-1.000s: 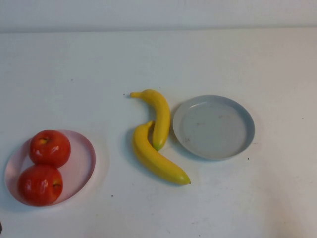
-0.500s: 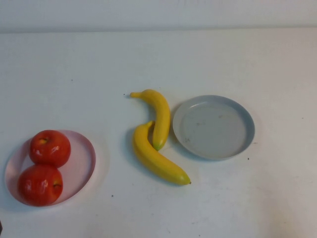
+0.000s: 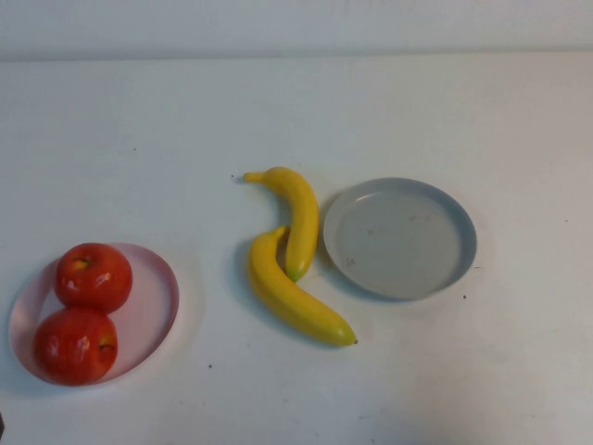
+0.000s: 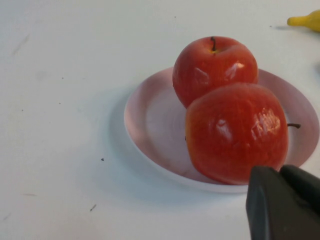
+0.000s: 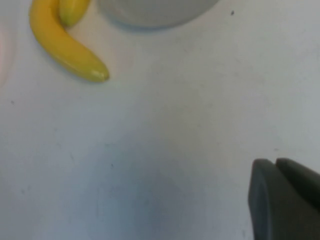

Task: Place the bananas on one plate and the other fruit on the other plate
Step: Put another type of fruit in the right plate

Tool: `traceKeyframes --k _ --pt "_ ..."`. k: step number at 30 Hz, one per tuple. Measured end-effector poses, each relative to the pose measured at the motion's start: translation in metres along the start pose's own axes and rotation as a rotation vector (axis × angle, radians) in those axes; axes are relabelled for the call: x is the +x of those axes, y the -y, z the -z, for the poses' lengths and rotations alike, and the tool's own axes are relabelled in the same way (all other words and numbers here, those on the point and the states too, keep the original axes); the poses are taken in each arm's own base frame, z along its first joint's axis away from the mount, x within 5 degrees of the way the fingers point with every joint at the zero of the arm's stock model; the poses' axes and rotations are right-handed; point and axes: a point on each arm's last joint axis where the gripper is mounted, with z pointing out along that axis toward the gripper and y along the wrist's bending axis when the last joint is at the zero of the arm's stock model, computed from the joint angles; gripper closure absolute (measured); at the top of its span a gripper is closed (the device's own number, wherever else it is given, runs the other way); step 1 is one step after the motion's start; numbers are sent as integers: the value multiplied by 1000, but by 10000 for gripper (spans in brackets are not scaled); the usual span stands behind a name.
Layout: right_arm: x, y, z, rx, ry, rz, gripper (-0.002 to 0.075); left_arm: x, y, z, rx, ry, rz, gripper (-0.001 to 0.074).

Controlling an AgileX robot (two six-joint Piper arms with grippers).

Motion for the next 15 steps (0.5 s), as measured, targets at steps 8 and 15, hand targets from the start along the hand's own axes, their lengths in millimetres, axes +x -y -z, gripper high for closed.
traceKeyframes --k 8,15 --pt "-44 -2 -28 62 -224 106 743 0 0 0 0 0 -1 731" --pt "-79 -52 -72 -21 -308 427 743 0 0 0 -1 0 -2 731"
